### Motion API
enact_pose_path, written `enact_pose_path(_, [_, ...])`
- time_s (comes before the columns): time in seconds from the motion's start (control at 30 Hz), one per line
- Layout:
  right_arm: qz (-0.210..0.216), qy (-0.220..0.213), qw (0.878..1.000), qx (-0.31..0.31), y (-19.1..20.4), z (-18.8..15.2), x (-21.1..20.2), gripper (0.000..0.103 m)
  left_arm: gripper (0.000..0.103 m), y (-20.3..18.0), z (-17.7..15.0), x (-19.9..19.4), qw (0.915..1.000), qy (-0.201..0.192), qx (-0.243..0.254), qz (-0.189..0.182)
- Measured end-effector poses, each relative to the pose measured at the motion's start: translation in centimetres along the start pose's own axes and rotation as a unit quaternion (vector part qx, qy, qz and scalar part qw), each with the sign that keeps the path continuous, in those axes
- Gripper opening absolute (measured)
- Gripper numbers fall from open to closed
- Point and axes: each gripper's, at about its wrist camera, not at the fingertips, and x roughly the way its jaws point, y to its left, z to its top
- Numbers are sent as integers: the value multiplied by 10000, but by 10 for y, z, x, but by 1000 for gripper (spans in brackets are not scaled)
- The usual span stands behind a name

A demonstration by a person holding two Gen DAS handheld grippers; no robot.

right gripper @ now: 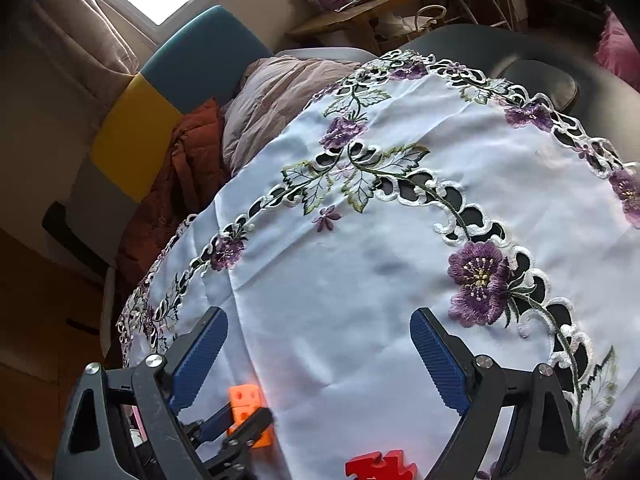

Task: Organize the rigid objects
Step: 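Grasp the red puzzle piece with the right gripper while the left holds the orange cubes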

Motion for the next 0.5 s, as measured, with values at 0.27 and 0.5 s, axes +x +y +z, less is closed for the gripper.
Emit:
enact_pose_path(0.27, [-27, 60, 9999, -79, 2, -2, 3, 93, 28, 17, -61, -40, 9986, -406, -309, -114])
enact_pose_path(0.5, [35, 667, 9974, -286, 10, -13, 18, 93, 29, 19, -100, -46, 9976, -627, -285, 36])
